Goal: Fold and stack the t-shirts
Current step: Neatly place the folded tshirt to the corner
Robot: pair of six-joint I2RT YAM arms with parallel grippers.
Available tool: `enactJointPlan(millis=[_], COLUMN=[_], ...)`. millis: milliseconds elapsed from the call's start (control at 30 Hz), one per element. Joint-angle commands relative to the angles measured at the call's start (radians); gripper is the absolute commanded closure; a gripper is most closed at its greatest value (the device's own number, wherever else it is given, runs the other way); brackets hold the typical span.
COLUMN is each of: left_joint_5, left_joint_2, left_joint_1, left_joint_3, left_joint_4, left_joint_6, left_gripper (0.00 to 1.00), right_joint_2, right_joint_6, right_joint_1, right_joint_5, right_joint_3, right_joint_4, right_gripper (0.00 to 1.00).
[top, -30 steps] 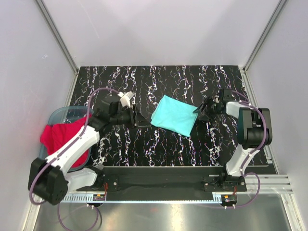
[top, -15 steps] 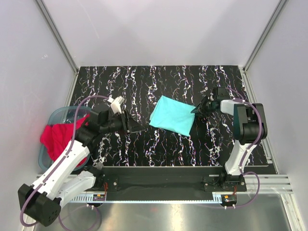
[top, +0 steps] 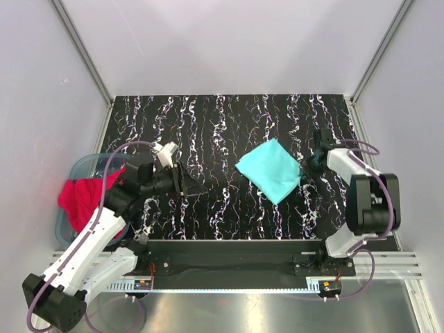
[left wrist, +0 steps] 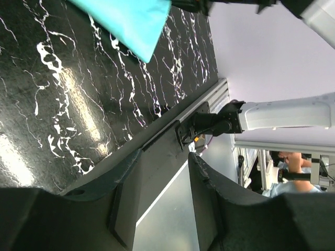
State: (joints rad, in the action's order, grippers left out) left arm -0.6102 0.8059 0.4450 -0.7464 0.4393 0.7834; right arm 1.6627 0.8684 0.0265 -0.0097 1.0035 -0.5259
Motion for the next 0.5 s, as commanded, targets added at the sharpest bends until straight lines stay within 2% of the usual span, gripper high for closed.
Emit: enactJointPlan(millis=[0, 167, 300, 400, 467], left_joint_5=[-0.095, -0.172, -0.181, -0.201, -0.206], left_joint_2=[0.041, 0.049, 0.059, 0.059, 0.058], left_joint_1=[0.003, 0.0, 0.044, 0.061, 0.069], left_joint_3=[-0.047, -0.045, -0.079, -0.071, -0.071], left_joint_4=[-0.037, -0.048, -0.01, -0.037, -0.05], left_joint_6=[-0.038, -0.064, -0.113, -0.095, -0.087], left_gripper=[0.56, 0.56, 0.56, 0.56, 0.56], right_joint_2=[-0.142, -0.283, -0.444, -0.475, -0.474], right_joint_6=[0.159, 0.175, 0.136, 0.02, -0.002], right_joint_1=[-0.016, -0.121, -0.226, -0.312, -0.352], right_joint_5=[0.261, 0.336, 0.39, 0.416, 0.445], right_joint_3=[-0.037, -0.095, -0.154, -0.138, -0.128], right_joint_4=[-0.267, -0.448, -0.503, -0.526, -0.566], right_gripper=[1.0, 1.0, 1.0, 1.0, 1.0])
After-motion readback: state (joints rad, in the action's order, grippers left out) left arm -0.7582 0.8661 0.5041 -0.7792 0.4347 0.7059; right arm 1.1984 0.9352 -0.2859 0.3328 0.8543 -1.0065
